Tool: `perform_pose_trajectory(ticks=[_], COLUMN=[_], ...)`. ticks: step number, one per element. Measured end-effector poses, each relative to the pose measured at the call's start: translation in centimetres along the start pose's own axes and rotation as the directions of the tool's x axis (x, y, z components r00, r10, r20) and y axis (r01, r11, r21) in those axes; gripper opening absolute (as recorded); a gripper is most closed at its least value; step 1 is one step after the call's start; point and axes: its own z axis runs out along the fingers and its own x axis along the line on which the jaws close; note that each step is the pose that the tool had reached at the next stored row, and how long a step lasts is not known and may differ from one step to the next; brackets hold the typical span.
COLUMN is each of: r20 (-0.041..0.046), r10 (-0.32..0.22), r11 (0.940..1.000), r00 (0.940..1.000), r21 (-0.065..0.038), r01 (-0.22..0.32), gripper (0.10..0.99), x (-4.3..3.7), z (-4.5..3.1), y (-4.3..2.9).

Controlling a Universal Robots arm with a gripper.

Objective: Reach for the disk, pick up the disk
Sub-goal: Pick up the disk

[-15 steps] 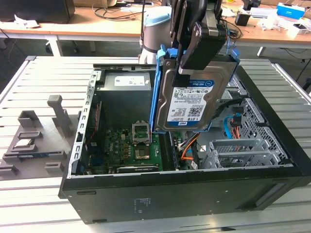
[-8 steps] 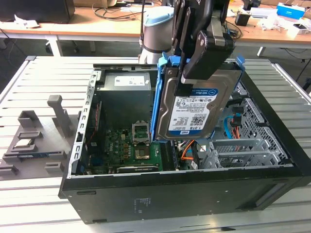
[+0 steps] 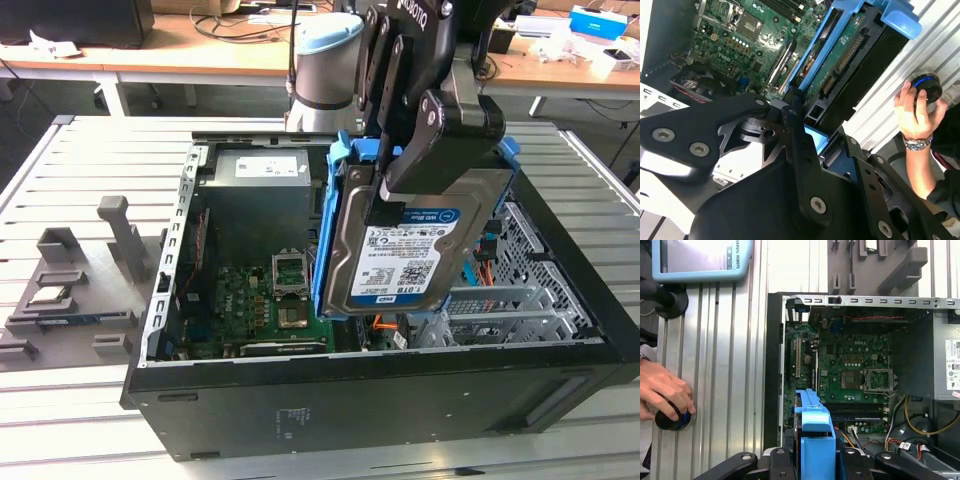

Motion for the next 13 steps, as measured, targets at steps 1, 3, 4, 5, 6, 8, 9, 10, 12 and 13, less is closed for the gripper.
perform_pose_trajectory(ticks=[1,3,4,5,6,8,9,10,12,13], r20=[0.0000,-0.0001,-0.0001,-0.0005,-0.0014,-0.0022,-0.0022,-0.0024,-0.0029,-0.0032], r10=[0.000,0.000,0.000,0.000,0.000,0.000,0.000,0.000,0.000,0.000], r11=[1.0000,1.0000,1.0000,1.0000,1.0000,1.0000,1.0000,1.0000,1.0000,1.0000], r00=[1.0000,1.0000,1.0000,1.0000,1.0000,1.0000,1.0000,1.0000,1.0000,1.0000], r21=[0.000,0.000,0.000,0.000,0.000,0.000,0.000,0.000,0.000,0.000], r01=[0.000,0.000,0.000,0.000,0.000,0.000,0.000,0.000,0.000,0.000], gripper=[0.365,0.365,0.365,0.365,0.365,0.365,0.365,0.365,0.365,0.365], x=[0.00,0.02,0.03,0.03,0.04,0.05,0.06,0.07,0.09,0.10], z=[0.00,-0.04,-0.07,-0.11,-0.14,-0.18,-0.23,-0.26,-0.33,-0.36], y=[-0.01,-0.49,-0.95,-1.33,-1.79,-2.33,-2.96,-3.36,-4.34,-4.73])
